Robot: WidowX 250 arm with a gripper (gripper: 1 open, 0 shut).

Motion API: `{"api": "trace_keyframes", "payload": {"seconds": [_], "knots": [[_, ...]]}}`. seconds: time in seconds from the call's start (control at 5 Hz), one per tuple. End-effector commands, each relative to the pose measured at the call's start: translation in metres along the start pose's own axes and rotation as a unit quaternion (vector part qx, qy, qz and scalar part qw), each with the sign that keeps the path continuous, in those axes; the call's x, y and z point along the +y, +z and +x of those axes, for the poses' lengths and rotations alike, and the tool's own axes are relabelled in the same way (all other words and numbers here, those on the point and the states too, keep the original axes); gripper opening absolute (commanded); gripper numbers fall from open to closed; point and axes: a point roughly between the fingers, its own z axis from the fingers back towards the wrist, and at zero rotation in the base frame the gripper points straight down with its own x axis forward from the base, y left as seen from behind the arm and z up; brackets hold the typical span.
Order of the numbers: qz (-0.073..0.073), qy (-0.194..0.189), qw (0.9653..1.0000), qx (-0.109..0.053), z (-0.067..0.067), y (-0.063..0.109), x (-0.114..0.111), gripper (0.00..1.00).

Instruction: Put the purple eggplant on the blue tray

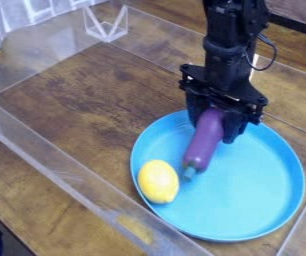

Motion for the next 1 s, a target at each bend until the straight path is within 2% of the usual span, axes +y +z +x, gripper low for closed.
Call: {"api": "trace_keyframes", "payload": {"seconds": [0.0,0.2,0.4,0.8], "knots": [[-0.005,-0.001,0.9997,-0.023,0.001,0.010,0.001,0.00],[-0.010,-0.007,0.9998,-0.014,-0.006,-0.002,-0.001,0.00],[-0.020,-0.036,0.9991,-0.007,-0.010,-0.020,0.009,0.00],[-0.031,-0.090,0.9955,0.004,-0.012,-0.036,0.031,0.00]]}}
